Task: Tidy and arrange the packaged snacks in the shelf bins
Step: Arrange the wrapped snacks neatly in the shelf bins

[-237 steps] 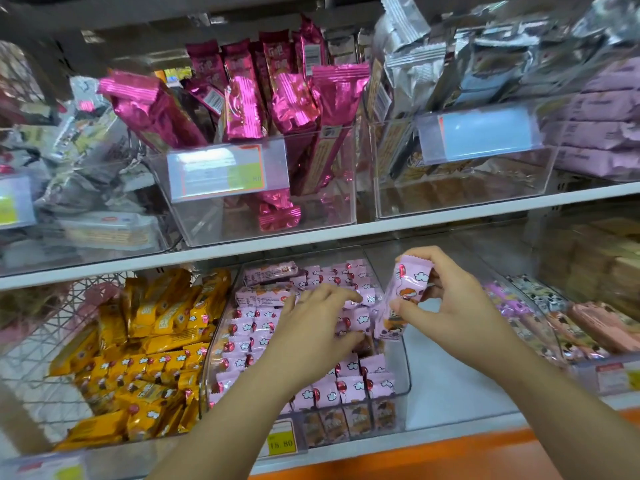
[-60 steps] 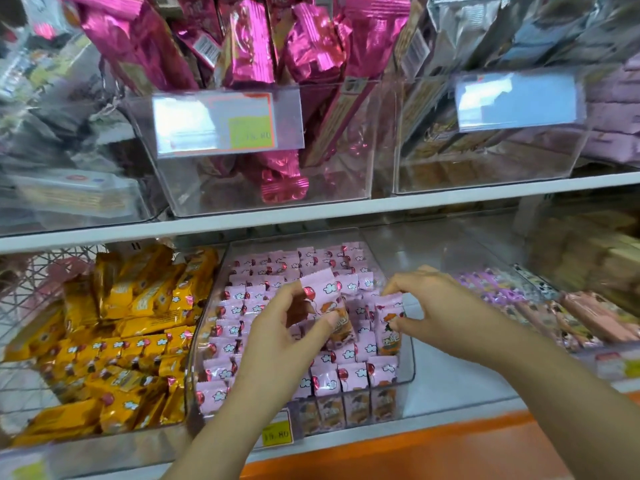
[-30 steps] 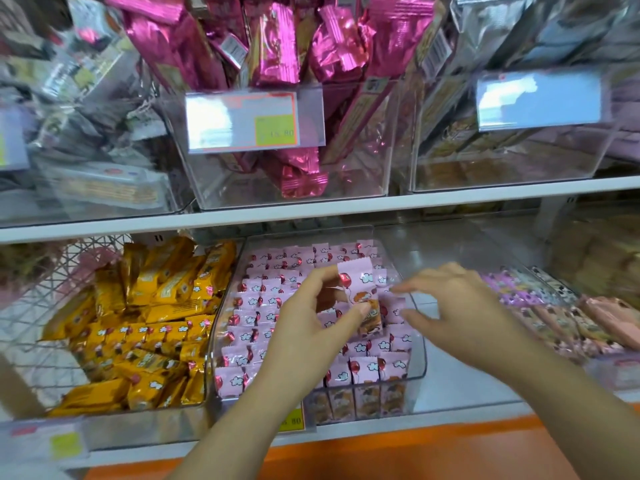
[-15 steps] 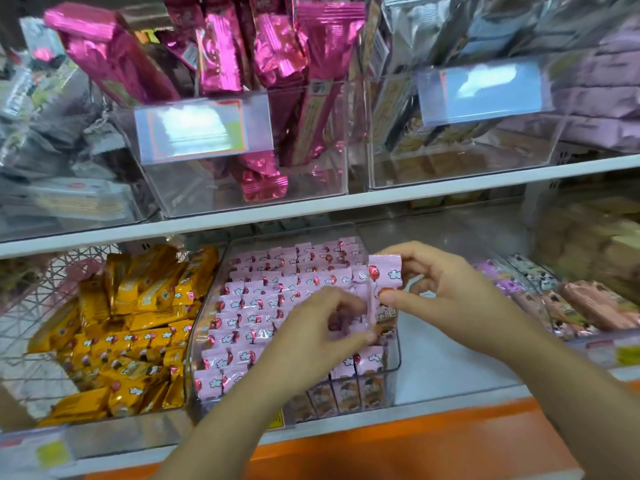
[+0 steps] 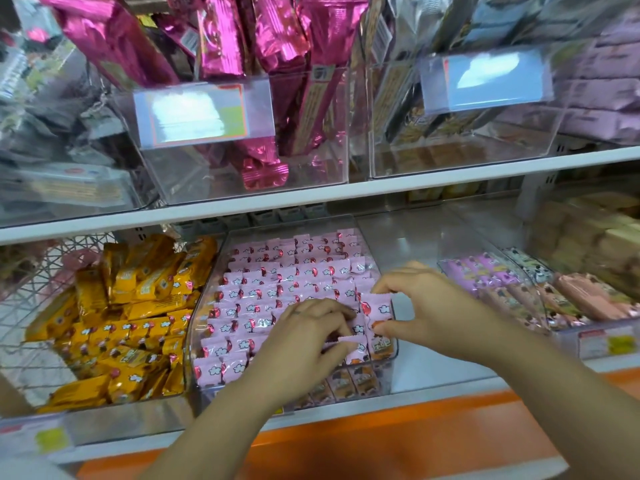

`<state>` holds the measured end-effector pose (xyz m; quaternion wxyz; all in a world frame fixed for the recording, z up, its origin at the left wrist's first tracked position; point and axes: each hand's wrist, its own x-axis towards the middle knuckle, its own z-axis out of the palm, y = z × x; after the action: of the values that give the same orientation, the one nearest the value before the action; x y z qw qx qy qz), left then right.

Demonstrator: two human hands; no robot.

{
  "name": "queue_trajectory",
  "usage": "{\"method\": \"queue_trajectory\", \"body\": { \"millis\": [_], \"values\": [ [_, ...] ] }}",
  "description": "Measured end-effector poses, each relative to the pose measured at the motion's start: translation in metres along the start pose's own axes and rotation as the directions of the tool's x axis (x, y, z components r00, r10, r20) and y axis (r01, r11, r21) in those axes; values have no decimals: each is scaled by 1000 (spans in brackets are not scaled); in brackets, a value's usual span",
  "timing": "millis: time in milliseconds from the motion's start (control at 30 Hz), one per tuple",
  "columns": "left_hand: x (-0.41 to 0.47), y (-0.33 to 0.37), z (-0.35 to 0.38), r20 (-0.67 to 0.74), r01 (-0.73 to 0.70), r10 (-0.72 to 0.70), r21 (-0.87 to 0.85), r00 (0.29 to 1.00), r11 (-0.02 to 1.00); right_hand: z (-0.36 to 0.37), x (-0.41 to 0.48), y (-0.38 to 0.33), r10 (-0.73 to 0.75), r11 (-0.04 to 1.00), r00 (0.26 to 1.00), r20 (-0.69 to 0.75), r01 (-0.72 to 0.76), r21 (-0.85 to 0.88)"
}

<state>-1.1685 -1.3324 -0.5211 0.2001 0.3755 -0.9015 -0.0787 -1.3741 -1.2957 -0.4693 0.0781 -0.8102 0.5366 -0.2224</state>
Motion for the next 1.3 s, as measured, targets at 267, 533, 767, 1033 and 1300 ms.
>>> {"method": "queue_trajectory", "body": {
  "millis": [267,533,767,1033,1300],
  "values": [
    [-3,7,14,-179,-40,54,82,982,996,-1,-4,-11,-10,953,997,72,31,-300],
    [-7,2,21,-276,-83,117,133,954,988,27,-11,-4,-83,953,995,55,96,-286],
    [-10,-2,19,-269,-103,124,92,955,990,42,-24,3,-188,938,981,-56,163,-306],
    [-14,-8,24,-289,-105,130,100,948,989,46,-30,13,-198,971,974,-114,178,-161],
    [-16,-7,25,-313,-156,182,107,932,982,54,-33,16,-266,959,947,-183,239,-154]
  ]
}}
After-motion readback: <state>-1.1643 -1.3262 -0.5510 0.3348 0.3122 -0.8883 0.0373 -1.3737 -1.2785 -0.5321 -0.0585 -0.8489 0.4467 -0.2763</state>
